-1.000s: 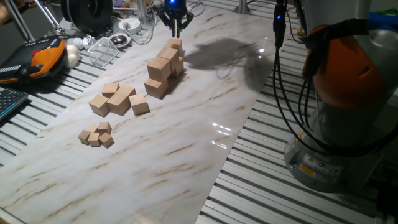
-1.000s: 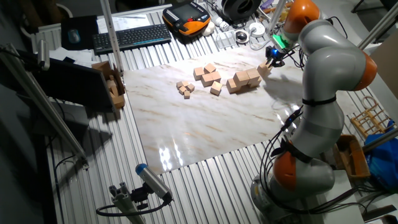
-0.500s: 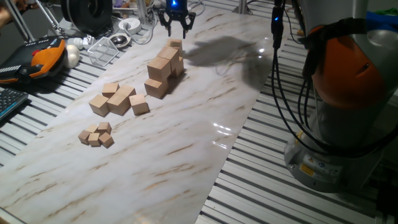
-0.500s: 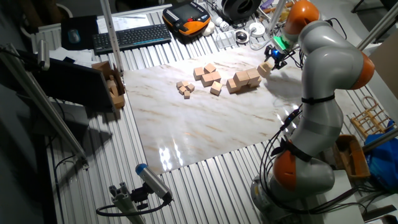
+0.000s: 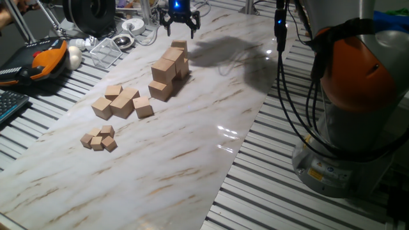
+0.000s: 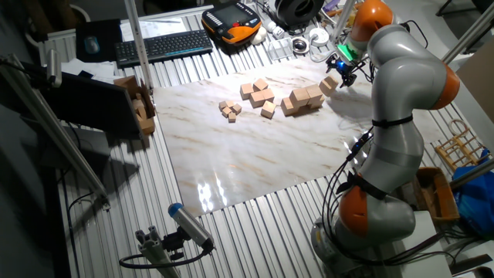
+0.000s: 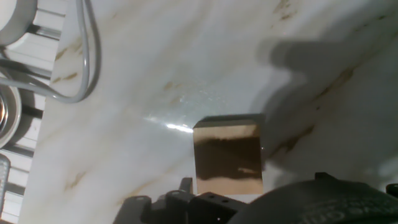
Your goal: Stack the blocks into a pyramid shape
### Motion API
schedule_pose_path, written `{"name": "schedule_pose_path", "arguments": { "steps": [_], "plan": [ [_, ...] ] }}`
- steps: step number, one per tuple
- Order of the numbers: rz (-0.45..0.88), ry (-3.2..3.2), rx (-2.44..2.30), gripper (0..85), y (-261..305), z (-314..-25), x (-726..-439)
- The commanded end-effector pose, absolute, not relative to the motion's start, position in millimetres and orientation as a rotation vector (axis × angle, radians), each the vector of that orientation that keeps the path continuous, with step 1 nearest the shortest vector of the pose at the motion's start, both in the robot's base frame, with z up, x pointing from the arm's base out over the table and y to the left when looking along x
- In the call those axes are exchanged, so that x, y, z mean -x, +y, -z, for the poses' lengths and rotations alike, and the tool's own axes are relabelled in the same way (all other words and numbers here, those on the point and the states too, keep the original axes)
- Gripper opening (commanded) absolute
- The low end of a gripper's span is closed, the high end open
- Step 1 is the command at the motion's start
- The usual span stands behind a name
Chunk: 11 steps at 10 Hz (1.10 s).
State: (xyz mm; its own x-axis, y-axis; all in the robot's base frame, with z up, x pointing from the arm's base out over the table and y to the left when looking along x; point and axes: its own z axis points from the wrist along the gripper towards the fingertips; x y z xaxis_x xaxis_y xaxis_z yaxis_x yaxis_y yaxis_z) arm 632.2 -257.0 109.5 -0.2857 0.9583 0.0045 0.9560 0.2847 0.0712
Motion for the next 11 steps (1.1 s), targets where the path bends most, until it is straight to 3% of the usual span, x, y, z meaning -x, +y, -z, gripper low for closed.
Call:
{"name": "schedule_pose_path", "arguments": {
  "steps": [1, 11],
  "plan": [
    [-0.094, 2.486, -1.853, 85.0, -257.9, -107.3, -633.2],
    [-0.128, 2.494, -1.855, 85.0, -263.1, -83.0, -641.3]
  ]
}}
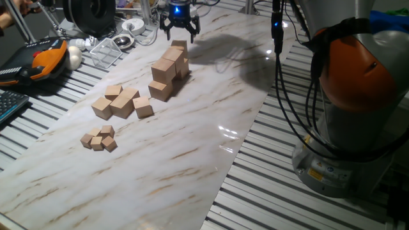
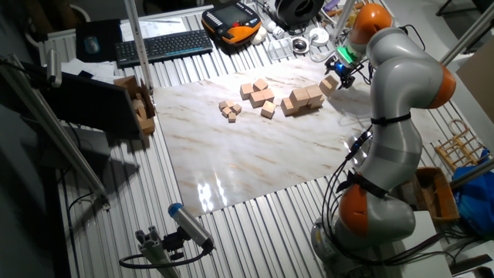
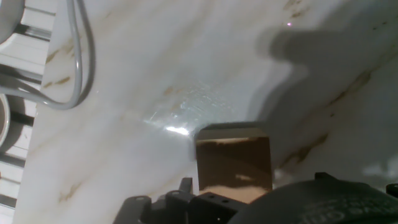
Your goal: Stack the blocks into a pyramid shape
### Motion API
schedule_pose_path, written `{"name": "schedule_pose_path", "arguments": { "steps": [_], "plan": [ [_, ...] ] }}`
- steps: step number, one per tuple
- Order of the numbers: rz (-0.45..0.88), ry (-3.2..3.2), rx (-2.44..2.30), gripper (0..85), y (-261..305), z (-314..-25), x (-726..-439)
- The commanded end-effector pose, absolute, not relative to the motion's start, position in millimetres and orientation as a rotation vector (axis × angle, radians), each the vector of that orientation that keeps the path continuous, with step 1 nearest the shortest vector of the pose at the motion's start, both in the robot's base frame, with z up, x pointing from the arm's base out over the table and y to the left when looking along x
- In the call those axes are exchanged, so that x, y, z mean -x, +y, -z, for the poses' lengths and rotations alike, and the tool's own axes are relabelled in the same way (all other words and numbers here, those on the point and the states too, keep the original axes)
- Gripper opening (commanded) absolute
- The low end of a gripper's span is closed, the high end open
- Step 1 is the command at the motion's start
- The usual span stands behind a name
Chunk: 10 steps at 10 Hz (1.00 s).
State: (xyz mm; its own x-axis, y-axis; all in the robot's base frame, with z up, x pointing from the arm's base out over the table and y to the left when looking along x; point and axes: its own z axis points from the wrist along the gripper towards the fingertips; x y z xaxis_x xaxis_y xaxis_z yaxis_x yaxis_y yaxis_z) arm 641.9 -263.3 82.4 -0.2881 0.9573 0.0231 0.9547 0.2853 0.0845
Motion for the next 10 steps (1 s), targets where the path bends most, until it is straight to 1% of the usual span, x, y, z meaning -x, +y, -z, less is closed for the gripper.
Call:
{"name": "schedule_pose_path", "arguments": {
  "steps": [1, 3, 10],
  "plan": [
    [-0.128, 2.492, -1.853, 85.0, -262.8, -79.9, -643.7],
    [-0.119, 2.493, -1.853, 85.0, -259.9, -74.8, -648.2],
    [-0.119, 2.502, -1.843, 85.0, -258.0, -66.1, -649.6]
  ]
}}
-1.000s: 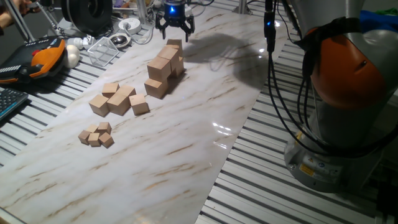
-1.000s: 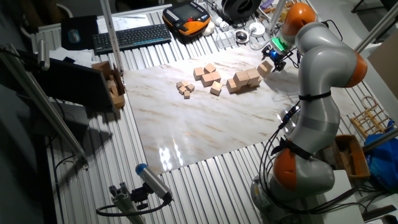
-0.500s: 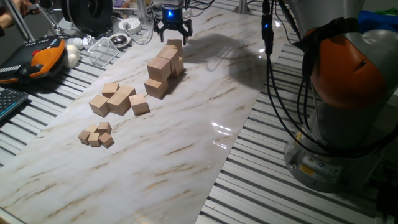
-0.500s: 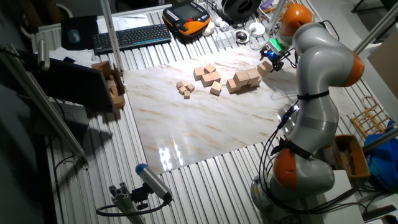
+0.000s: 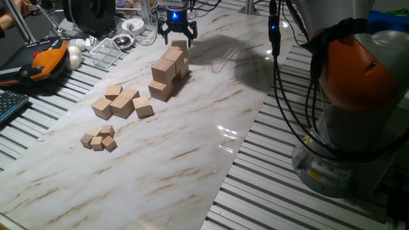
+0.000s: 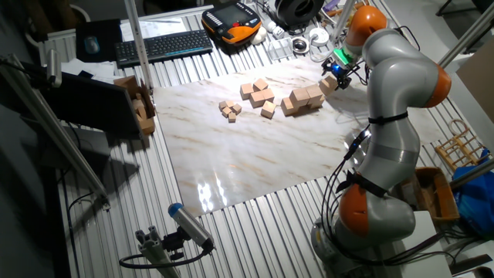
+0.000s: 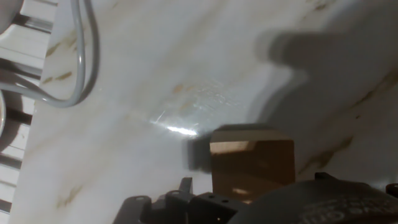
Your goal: Stack the blocks into a pyramid shape
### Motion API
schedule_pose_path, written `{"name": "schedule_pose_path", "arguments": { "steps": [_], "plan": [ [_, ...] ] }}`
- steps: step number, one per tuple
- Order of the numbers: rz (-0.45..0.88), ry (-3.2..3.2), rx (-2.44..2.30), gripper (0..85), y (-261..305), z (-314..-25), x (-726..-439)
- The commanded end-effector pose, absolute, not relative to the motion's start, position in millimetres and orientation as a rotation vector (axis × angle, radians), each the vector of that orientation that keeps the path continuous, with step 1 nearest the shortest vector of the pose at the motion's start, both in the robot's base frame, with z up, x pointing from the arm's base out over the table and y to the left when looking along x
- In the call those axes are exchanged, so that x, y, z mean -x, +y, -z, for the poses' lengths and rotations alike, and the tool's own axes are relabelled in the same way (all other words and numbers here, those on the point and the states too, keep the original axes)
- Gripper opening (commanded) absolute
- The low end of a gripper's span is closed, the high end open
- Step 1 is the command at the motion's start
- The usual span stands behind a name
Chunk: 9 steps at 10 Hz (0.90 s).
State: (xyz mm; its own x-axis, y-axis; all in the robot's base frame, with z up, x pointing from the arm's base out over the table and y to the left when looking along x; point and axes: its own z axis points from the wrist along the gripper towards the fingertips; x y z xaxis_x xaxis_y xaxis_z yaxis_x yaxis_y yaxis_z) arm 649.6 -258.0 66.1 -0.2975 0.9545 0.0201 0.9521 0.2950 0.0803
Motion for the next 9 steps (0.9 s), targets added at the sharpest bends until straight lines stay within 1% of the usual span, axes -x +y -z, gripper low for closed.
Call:
{"name": "schedule_pose_path", "arguments": {
  "steps": [1, 9],
  "plan": [
    [-0.12, 2.503, -1.846, 85.0, -257.9, -64.7, -649.9],
    [-0.098, 2.462, -1.898, 85.0, -262.0, -51.9, -646.2]
  ]
}}
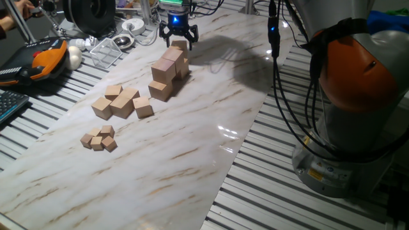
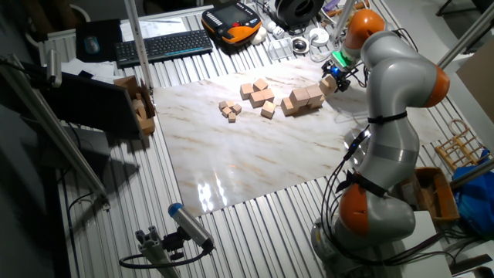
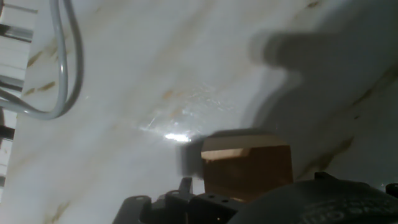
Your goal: Stack the blocks into a pyramid shape
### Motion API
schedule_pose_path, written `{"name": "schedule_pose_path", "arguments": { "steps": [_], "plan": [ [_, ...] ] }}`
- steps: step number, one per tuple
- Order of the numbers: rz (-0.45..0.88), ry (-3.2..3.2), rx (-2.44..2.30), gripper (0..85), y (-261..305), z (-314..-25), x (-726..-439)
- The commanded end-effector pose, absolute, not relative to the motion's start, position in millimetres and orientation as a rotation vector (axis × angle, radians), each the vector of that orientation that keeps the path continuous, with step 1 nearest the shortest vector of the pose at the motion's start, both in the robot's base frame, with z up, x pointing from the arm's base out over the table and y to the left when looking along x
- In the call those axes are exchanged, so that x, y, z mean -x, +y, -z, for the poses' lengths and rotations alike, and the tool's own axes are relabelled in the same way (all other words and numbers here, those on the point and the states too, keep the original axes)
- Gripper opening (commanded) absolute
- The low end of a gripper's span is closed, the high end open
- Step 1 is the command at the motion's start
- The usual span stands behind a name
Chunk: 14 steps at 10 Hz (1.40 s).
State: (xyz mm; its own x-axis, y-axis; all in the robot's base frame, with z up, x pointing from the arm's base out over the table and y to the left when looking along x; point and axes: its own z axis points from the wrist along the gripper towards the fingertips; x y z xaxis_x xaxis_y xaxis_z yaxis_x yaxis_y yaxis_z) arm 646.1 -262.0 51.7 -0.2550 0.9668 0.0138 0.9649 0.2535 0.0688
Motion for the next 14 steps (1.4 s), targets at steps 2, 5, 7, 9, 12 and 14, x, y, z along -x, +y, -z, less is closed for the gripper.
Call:
{"name": "schedule_pose_path", "arguments": {
  "steps": [2, 5, 7, 9, 12, 14],
  "plan": [
    [-0.098, 2.459, -1.899, 85.0, -261.9, -48.6, -645.2],
    [-0.098, 2.479, -1.875, 68.0, -262.5, -46.3, -644.0],
    [-0.104, 2.496, -1.843, 0.0, -263.5, -50.0, -642.0],
    [-0.083, 2.484, -1.836, 0.0, -264.0, -57.3, -640.8],
    [-0.055, 2.498, -1.846, 0.0, -262.3, -109.4, -634.9],
    [-0.06, 2.515, -1.814, 0.0, -256.3, -149.2, -631.0]
  ]
}}
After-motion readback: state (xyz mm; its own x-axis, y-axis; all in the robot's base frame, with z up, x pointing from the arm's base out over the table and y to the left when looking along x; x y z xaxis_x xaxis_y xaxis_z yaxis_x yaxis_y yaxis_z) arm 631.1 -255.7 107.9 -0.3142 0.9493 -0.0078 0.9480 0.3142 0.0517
